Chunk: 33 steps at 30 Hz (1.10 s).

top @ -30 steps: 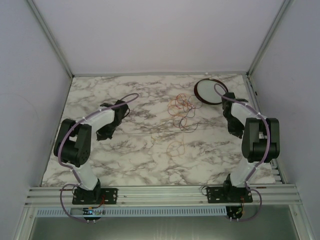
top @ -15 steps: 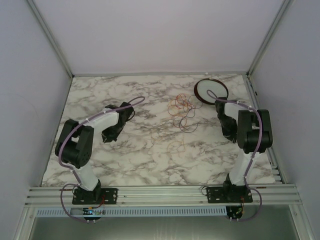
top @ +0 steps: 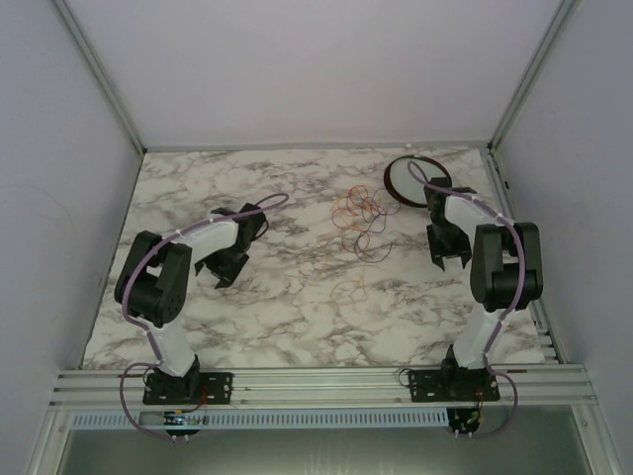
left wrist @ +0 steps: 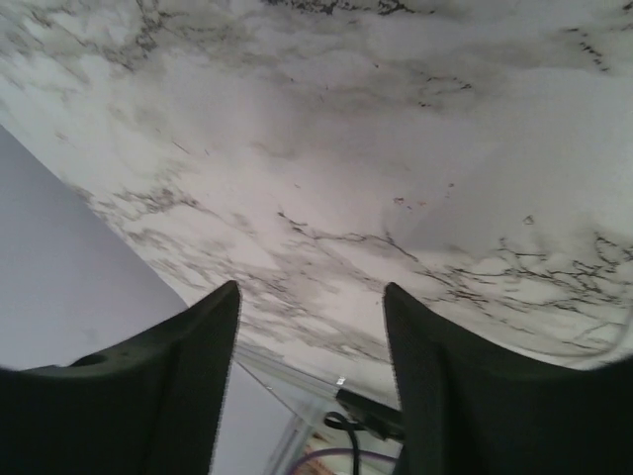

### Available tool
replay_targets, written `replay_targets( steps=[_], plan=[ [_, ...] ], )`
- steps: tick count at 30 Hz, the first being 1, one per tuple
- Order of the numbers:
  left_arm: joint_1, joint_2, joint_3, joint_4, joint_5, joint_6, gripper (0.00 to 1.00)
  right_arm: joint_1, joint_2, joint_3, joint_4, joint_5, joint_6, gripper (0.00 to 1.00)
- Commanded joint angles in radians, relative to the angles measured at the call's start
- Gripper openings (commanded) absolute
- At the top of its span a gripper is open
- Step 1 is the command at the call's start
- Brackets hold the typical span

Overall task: Zip-tie the wires
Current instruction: Straighten the cable at the center of the board, then adjust the cable at the center of the board.

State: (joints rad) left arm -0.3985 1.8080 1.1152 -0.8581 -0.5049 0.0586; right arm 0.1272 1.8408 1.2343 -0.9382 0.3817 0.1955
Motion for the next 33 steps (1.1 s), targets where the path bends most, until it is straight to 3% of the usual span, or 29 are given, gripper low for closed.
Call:
replay_targets(
  steps=[1, 9, 15, 22, 27, 33],
  plan=[
    [0.007, -0.005, 0.037, 0.002, -0.037, 0.004, 0.67, 0.005, -0.072, 0.051, -0.029, -0.061, -0.019, 0.52],
    [0.041, -0.097, 0.124, -0.020, -0.055, -0.012, 1.00, 0.005, -0.133, 0.099, -0.039, -0.129, -0.034, 0.61],
    [0.072, -0.168, 0.206, -0.014, -0.073, -0.035, 1.00, 0.005, -0.144, 0.091, 0.006, -0.112, -0.018, 0.72],
    [0.044, -0.297, 0.189, 0.188, 0.268, -0.037, 1.00, 0.005, -0.164, 0.067, 0.178, -0.188, 0.017, 0.76],
    [0.020, -0.361, 0.087, 0.407, 0.484, -0.110, 1.00, 0.014, -0.230, -0.053, 0.389, -0.177, 0.056, 0.77],
    [-0.021, -0.314, 0.034, 0.511, 0.525, -0.168, 0.98, 0.026, -0.338, -0.183, 0.544, -0.137, 0.091, 0.77]
  ],
)
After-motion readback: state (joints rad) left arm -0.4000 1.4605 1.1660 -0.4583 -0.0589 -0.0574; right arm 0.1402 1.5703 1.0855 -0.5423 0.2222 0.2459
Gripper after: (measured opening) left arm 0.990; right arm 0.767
